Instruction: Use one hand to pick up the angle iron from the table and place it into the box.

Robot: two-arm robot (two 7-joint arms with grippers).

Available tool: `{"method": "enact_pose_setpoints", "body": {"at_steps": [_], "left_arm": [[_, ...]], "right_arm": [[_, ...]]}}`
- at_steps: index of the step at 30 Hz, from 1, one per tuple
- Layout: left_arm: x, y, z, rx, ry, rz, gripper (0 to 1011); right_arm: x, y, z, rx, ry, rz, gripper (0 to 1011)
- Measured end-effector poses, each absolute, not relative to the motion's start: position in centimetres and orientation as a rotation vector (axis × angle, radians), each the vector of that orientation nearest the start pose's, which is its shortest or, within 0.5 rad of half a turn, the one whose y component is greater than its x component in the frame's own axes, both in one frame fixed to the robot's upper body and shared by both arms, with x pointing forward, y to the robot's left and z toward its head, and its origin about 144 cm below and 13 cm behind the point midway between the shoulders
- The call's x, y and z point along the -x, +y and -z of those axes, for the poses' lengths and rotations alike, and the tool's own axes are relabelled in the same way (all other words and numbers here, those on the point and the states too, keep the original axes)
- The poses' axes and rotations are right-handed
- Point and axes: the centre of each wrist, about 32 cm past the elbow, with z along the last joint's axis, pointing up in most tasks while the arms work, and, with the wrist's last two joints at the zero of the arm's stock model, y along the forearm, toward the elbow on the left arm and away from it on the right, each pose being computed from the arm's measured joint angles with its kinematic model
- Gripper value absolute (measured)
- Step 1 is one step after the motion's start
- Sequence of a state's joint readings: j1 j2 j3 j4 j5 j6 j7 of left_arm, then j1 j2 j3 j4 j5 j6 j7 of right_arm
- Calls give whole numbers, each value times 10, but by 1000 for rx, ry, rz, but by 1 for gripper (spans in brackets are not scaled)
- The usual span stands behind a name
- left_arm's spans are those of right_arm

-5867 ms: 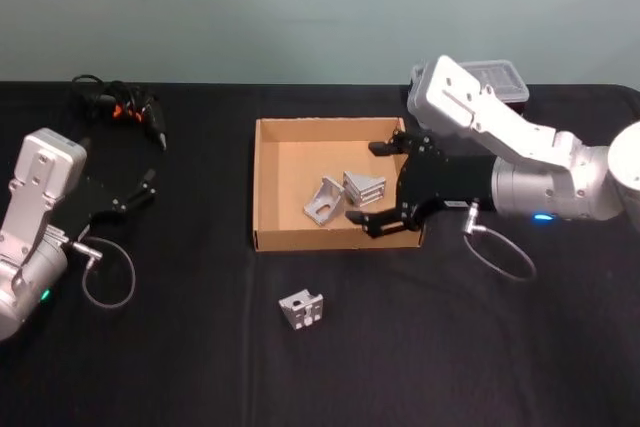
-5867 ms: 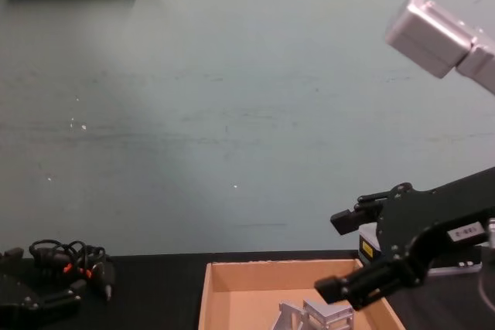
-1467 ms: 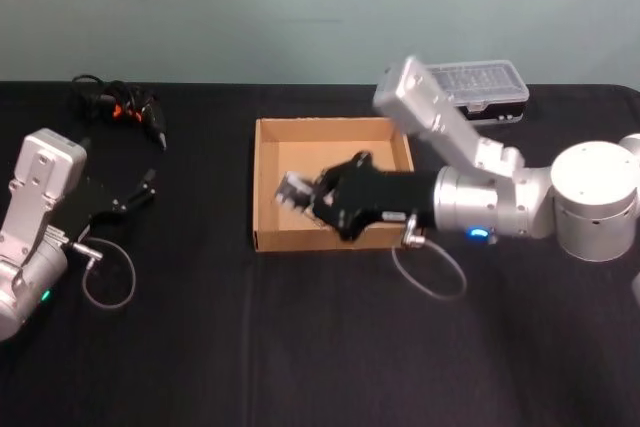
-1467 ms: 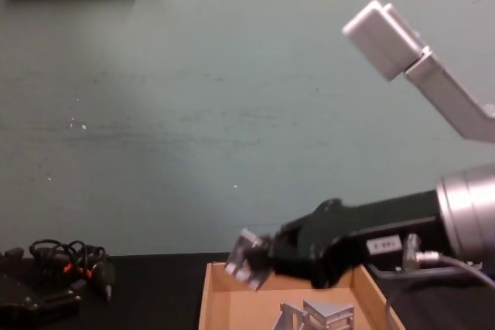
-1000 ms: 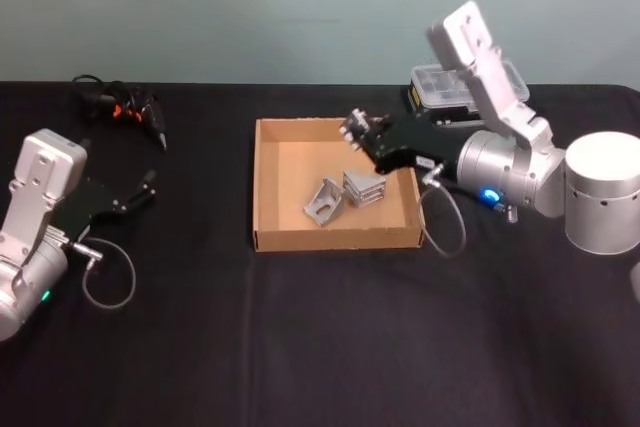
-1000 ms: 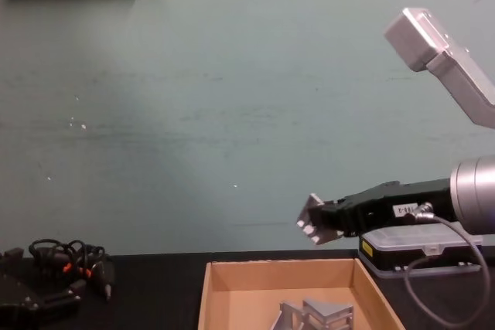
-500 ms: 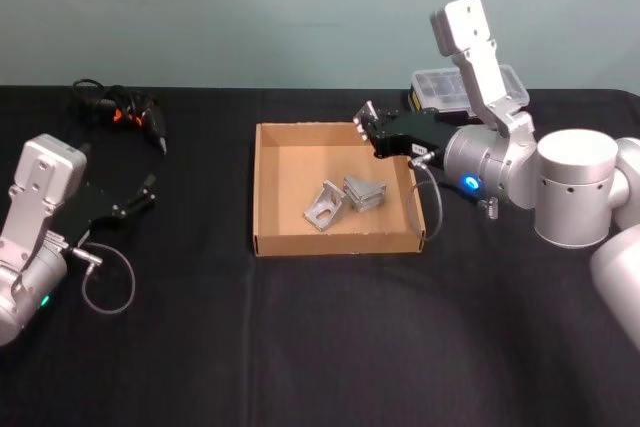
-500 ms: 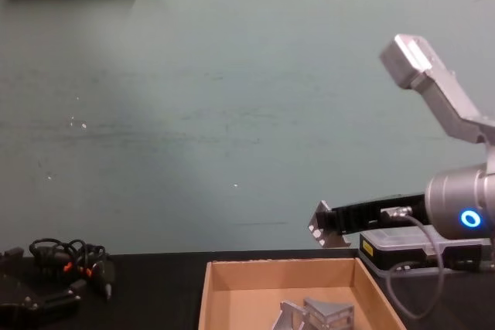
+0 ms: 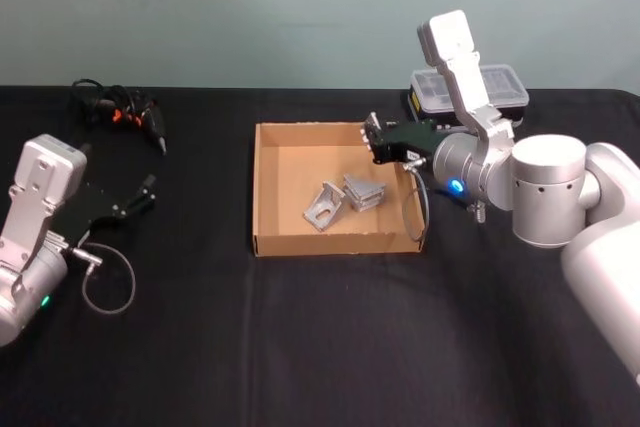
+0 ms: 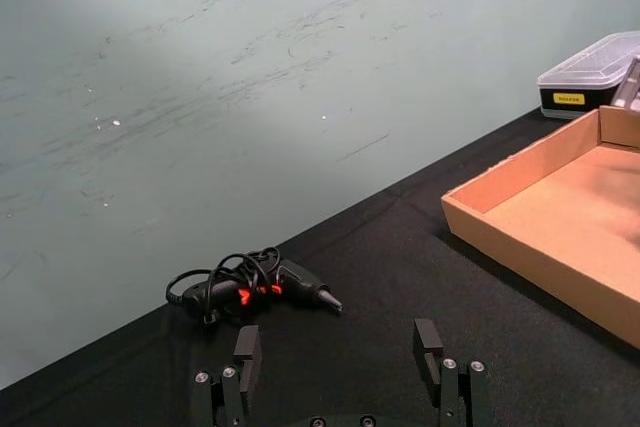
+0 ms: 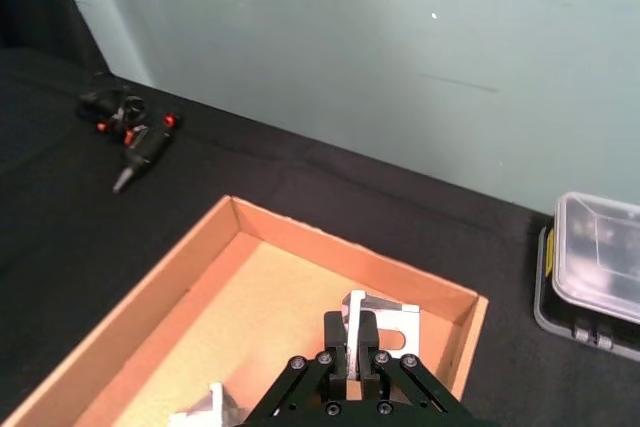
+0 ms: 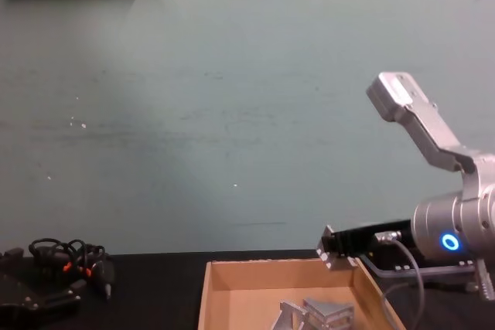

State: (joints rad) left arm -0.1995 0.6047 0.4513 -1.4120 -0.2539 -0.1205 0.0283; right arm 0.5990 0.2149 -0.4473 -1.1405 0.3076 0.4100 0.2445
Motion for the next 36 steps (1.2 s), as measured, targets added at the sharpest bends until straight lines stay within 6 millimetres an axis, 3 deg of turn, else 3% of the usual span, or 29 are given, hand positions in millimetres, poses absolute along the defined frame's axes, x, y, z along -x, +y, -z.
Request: {"method": "enact_pose_setpoints", "body": {"at_steps": [12, 31, 36], "left_arm": [[-489, 310, -1140, -304, -285, -1248, 1000], [-489, 310, -1140, -304, -285, -1248, 1000], [-489, 310, -1140, -304, -285, -1248, 1000]], "right_arm": [[-611, -195, -1203, 373, 202, 1060, 71], [-613, -194, -1197, 400, 205, 1047, 71], [-614, -193, -1196, 410, 205, 1038, 160]]}}
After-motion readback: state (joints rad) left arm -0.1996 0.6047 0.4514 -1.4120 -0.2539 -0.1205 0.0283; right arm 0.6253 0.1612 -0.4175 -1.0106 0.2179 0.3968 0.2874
